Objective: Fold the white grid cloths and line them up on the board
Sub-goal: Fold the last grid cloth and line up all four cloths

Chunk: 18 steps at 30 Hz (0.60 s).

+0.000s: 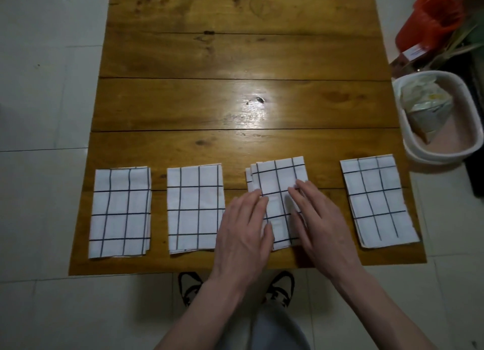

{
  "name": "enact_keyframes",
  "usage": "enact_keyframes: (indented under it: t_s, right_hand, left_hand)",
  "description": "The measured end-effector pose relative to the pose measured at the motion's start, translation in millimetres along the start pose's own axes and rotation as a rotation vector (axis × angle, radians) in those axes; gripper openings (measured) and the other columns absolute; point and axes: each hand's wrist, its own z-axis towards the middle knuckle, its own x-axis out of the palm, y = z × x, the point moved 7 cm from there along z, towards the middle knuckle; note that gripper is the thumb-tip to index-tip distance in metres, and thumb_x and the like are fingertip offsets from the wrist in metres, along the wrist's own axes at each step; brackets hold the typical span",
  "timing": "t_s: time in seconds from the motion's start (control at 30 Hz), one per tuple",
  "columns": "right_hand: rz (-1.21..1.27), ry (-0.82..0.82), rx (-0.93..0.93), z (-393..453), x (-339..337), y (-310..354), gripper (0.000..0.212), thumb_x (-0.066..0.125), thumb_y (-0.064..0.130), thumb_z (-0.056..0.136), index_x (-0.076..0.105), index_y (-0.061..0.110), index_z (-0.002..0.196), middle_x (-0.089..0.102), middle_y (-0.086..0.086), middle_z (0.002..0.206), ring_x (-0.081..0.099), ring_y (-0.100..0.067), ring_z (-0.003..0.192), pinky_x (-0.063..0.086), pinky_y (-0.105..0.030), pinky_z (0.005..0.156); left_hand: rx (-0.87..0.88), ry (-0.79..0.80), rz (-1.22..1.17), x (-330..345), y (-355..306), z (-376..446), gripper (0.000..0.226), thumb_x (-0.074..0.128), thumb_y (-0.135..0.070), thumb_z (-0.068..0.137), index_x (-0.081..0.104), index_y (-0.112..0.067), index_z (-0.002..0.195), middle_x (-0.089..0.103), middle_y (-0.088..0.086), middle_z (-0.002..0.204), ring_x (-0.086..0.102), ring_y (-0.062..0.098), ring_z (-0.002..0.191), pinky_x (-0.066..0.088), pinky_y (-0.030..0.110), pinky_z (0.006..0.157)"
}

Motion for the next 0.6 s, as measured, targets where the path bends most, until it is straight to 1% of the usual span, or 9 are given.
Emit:
enact_keyframes:
  t_s: [0.1,0.2,0.37,0.47,0.6]
  right_hand:
    - [-0.019,0.035,-0.060,3,4,-19,0.054,0.039,0.034,0.109,0.041,0.015,0.159,0.034,-0.008,0.168,0.027,-0.023,0.158,0.037,-0.047,0.121]
    - [-0.037,0.089,-0.059,4,12,-27,0.057,0.037,0.039,0.110,0.034,0.017,0.162,0.027,-0.006,0.171,0.022,-0.021,0.159,0.034,-0.049,0.124]
    - [-0.067,0.117,-0.055,-2,22,-26,0.060,0.041,0.043,0.109,0.034,0.016,0.162,0.027,-0.007,0.171,0.021,-0.021,0.160,0.031,-0.048,0.126]
    - [-0.077,0.104,-0.047,-5,23,-20,0.061,0.042,0.046,0.109,0.036,0.016,0.162,0.028,-0.007,0.171,0.022,-0.022,0.159,0.027,-0.046,0.127]
    - [-0.095,0.105,-0.050,-7,26,-11,0.063,0.046,0.046,0.107,0.035,0.016,0.162,0.027,-0.008,0.171,0.020,-0.021,0.160,0.024,-0.043,0.127]
  left_hand:
    - [-0.003,0.033,0.059,18,-17,-1,0.053,0.051,-0.030,0.102,0.047,-0.011,0.152,0.048,0.009,0.155,0.042,0.023,0.146,0.040,0.047,0.118]
    - [-0.024,0.054,0.119,32,-21,-4,0.056,0.048,-0.032,0.103,0.042,-0.012,0.155,0.044,0.010,0.158,0.038,0.025,0.149,0.038,0.048,0.120]
    - [-0.023,0.064,0.181,37,-16,-9,0.056,0.038,-0.032,0.103,0.041,-0.012,0.155,0.040,0.010,0.161,0.034,0.025,0.152,0.034,0.049,0.122]
    - [-0.006,0.086,0.193,35,-11,-12,0.056,0.038,-0.031,0.103,0.040,-0.012,0.155,0.038,0.010,0.162,0.032,0.025,0.153,0.033,0.049,0.123]
    - [-0.008,0.086,0.211,29,-3,-15,0.057,0.036,-0.033,0.101,0.043,-0.013,0.154,0.041,0.009,0.161,0.035,0.024,0.152,0.036,0.049,0.121]
